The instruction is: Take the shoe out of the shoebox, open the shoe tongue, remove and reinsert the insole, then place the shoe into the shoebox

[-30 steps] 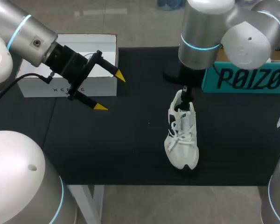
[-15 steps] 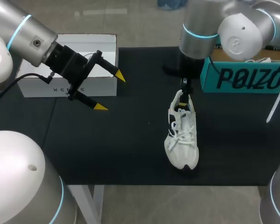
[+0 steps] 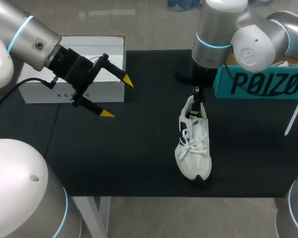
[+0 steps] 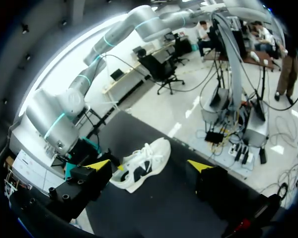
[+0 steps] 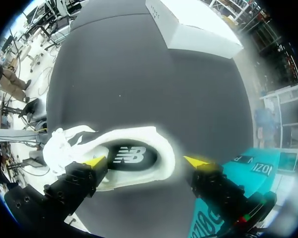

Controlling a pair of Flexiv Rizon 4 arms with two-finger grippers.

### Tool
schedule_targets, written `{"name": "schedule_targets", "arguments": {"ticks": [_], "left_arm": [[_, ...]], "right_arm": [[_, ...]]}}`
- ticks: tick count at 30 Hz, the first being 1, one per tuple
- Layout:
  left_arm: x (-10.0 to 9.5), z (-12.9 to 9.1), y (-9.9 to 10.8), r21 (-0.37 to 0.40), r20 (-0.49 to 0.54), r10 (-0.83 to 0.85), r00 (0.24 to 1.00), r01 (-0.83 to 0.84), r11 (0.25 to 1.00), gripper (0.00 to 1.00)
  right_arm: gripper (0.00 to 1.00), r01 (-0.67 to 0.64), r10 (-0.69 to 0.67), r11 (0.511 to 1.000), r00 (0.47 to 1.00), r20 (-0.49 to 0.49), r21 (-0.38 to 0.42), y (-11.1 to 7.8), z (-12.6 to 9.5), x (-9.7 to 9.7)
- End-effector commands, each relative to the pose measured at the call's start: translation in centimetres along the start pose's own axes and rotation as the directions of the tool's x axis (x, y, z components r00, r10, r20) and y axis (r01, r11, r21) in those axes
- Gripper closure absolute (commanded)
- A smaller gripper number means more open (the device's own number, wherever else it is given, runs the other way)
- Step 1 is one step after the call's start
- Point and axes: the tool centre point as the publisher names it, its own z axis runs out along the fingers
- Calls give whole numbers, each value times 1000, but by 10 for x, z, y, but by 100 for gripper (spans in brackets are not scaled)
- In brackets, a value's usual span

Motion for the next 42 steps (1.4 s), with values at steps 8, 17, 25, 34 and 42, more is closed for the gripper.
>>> {"name": "schedule_targets", "arguments": {"ticks": [8,17,25,34,42], "left_arm": [[0,0,0,-2,-3,0,1000,0,1000,0],[0,0,0,-2,-3,0,1000,0,1000,0],[0,0,0,-2,-3,0,1000,0,1000,0],[0,0,0,-2,-3,0,1000,0,1000,0],[0,0,0,-2,-3,0,1000,0,1000,0]], "right_arm": [[0,10,-10,1000,1000,-4,2,10,17,-27],[0,10,-10,1000,1000,-2,21,3,30,-45],[0,16,-16,1000,1000,-17,26,0,38,-48],[32,15,-14,1000,1000,-15,27,-10,36,-44],[100,6,-6,1000,1000,-9,22,-14,30,-42]]}}
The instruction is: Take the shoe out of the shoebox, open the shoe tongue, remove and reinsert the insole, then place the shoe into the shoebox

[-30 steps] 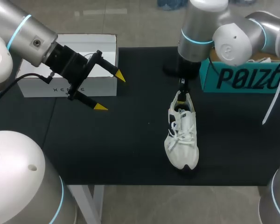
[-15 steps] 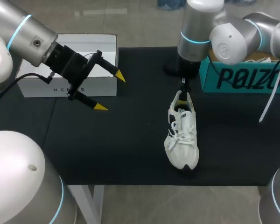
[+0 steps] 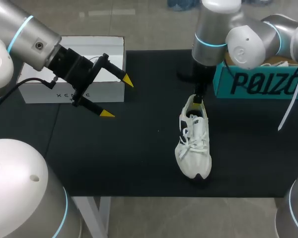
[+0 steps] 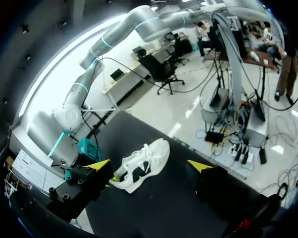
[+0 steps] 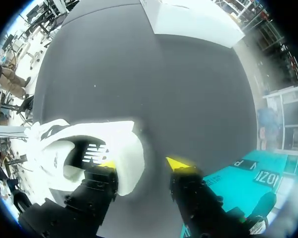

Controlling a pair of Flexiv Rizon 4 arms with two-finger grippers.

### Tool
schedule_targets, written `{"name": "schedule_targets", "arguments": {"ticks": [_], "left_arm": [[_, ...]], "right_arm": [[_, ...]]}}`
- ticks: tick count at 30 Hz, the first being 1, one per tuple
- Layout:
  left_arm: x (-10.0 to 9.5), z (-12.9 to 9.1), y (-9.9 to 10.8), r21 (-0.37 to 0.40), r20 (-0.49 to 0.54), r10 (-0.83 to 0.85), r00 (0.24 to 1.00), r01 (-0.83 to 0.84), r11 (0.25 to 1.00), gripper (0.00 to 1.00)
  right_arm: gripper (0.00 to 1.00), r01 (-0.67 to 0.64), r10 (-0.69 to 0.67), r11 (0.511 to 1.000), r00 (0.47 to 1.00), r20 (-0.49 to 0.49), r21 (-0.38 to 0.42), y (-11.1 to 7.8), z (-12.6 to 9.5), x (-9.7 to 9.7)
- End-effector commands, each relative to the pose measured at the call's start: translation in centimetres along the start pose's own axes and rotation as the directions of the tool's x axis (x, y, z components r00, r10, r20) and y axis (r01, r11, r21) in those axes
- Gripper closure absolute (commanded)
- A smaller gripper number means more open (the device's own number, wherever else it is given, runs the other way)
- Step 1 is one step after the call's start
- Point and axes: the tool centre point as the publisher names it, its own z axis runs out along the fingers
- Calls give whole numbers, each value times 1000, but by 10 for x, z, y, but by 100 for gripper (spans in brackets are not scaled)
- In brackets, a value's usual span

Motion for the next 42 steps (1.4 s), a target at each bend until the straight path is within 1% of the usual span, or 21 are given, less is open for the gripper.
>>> {"name": "schedule_targets", "arguments": {"ticks": [1,6,9,11,14,18,21,24,27,29,30,42], "left_arm": [[0,0,0,-2,-3,0,1000,0,1000,0],[0,0,0,-2,-3,0,1000,0,1000,0],[0,0,0,-2,-3,0,1000,0,1000,0],[0,0,0,-2,-3,0,1000,0,1000,0],[0,0,0,-2,-3,0,1000,0,1000,0],[0,0,0,-2,-3,0,1000,0,1000,0],[0,0,0,-2,-3,0,1000,0,1000,0],[0,0,0,-2,-3,0,1000,0,1000,0],[0,0,0,-2,-3,0,1000,0,1000,0],[0,0,0,-2,-3,0,1000,0,1000,0],[0,0,0,-2,-3,0,1000,0,1000,0],[0,0,0,-2,-3,0,1000,0,1000,0]], "right_arm": [[100,-2,2,1000,1000,9,-6,-3,-6,4],[100,-3,4,1000,1000,18,-7,1,-18,14],[100,-30,31,1000,998,48,-8,3,-34,17],[100,-54,53,998,996,65,10,4,-48,20],[100,-90,88,996,992,96,21,6,-80,27],[100,-147,141,989,979,150,27,7,-132,27],[100,-209,195,977,960,202,49,1,-174,20],[100,-290,269,956,930,252,51,-9,-215,3],[100,-367,343,929,896,281,36,-26,-252,-18],[100,-427,394,903,871,294,54,-41,-267,-32],[100,-451,406,888,864,298,96,-49,-272,-39],[100,-451,406,888,864,298,96,-49,-272,-39]]}}
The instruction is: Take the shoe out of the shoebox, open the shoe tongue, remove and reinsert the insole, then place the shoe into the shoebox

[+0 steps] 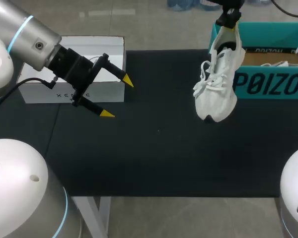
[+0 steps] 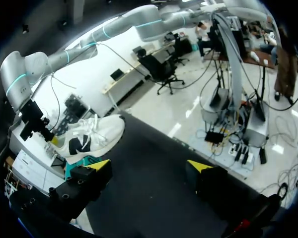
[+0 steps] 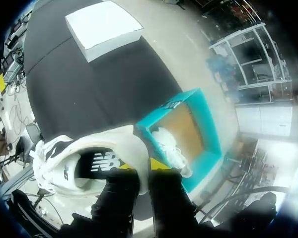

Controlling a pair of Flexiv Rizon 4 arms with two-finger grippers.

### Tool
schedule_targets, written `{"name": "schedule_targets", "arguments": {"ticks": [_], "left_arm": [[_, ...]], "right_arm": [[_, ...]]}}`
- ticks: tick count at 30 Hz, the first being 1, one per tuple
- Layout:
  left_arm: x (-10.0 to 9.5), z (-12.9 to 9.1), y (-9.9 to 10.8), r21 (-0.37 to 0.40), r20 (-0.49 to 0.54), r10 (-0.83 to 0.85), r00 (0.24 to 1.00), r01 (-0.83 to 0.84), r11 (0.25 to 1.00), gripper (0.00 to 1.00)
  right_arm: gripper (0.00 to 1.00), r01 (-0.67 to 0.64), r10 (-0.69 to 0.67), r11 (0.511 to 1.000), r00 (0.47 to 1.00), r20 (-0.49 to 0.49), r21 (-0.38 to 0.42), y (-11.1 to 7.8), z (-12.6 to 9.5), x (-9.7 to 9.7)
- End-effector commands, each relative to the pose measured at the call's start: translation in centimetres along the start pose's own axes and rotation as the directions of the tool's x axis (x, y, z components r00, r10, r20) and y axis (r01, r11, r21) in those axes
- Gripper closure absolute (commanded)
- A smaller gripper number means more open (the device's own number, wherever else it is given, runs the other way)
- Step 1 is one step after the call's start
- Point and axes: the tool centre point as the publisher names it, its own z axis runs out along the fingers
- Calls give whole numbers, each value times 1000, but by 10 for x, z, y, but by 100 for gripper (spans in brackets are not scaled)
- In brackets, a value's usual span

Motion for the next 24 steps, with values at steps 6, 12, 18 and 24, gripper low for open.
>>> {"name": "schedule_targets", "arguments": {"ticks": [6,12,18,24], "left_arm": [[0,0,0,-2,-3,0,1000,0,1000,0],[0,0,0,-2,-3,0,1000,0,1000,0],[0,0,0,-2,-3,0,1000,0,1000,0],[0,0,0,-2,-3,0,1000,0,1000,0]], "right_arm": [[100,-1,1,1000,1000,0,1,0,-2,0],[100,-122,122,992,992,0,-16,-7,-11,-44],[100,-366,366,931,930,-29,0,-34,-19,-111],[100,-569,571,821,818,-68,48,-54,6,-149]]}}
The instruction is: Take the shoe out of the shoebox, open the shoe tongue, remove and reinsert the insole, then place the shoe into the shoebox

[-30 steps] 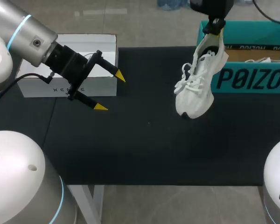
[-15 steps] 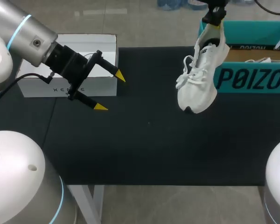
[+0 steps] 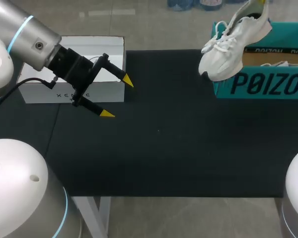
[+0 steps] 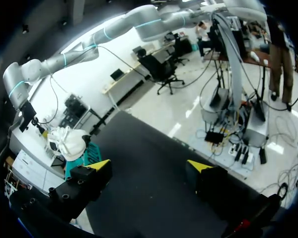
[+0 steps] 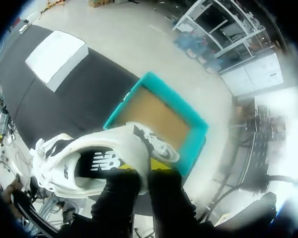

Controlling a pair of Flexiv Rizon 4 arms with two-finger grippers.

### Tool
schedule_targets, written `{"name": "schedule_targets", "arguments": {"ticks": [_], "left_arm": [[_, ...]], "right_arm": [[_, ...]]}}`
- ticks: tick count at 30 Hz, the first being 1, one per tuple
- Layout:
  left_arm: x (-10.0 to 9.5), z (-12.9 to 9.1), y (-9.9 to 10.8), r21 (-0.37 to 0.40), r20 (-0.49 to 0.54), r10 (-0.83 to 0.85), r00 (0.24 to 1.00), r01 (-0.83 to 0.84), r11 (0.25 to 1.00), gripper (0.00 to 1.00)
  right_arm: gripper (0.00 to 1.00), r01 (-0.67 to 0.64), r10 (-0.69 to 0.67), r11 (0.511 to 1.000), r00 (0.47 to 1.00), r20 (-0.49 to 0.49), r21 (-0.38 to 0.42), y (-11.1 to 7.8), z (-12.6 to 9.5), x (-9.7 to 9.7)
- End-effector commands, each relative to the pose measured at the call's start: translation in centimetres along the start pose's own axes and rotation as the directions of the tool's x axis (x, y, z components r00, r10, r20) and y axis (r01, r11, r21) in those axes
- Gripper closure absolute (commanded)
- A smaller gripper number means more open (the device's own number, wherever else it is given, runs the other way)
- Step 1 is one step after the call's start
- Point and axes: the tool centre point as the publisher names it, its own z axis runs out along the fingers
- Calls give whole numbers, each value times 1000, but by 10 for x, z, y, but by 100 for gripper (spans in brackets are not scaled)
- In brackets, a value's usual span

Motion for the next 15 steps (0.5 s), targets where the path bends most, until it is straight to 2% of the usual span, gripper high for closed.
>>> {"name": "schedule_targets", "arguments": {"ticks": [1,6,9,10,15], "left_arm": [[0,0,0,-2,-3,0,1000,0,1000,0],[0,0,0,-2,-3,0,1000,0,1000,0],[0,0,0,-2,-3,0,1000,0,1000,0],[0,0,0,-2,-3,0,1000,0,1000,0],[0,0,0,-2,-3,0,1000,0,1000,0]], "right_arm": [[100,-230,234,972,968,-86,50,4,24,-33],[100,-405,412,911,903,-122,78,7,46,-54],[100,-525,529,848,834,-158,69,5,52,-65],[100,-515,514,856,841,-165,40,5,51,-66],[100,-515,514,856,841,-165,40,5,51,-66]]}}
